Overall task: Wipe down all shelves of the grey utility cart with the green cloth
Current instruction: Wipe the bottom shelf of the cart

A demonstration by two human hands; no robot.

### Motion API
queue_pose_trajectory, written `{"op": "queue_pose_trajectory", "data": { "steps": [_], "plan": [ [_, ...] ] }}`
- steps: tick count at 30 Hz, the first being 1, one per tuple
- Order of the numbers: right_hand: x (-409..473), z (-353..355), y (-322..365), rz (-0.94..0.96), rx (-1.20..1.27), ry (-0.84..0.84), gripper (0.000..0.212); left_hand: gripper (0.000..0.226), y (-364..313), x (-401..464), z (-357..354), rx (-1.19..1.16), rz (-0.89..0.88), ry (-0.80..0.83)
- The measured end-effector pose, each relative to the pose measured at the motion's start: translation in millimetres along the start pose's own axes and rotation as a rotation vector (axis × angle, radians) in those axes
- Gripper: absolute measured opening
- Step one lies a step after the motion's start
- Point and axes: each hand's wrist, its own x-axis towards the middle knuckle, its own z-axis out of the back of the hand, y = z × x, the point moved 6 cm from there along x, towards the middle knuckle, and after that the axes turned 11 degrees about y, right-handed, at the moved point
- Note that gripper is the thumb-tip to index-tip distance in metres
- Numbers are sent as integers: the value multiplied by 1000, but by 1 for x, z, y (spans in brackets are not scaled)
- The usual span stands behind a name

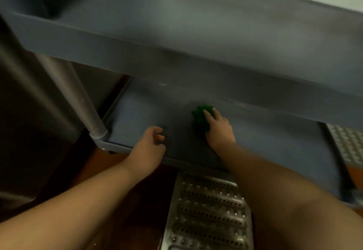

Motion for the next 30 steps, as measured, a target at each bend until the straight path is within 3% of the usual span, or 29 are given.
{"op": "queue_pose_trajectory", "data": {
  "steps": [8, 14, 24, 30],
  "plan": [
    [-88, 29, -248, -526, 112, 9, 77, 43, -41, 38, -102, 0, -68, 91],
    [-139, 36, -337, -776, 226, -48, 81, 42, -54, 49, -155, 16, -94, 156],
    [-122, 39, -332, -811, 459, -237, 71, 42, -48, 46, -132, -33, -60, 97],
    [-60, 43, -251, -631, 497, -249, 65, 40, -40, 35, -83, -89, -46, 55]
  ]
}}
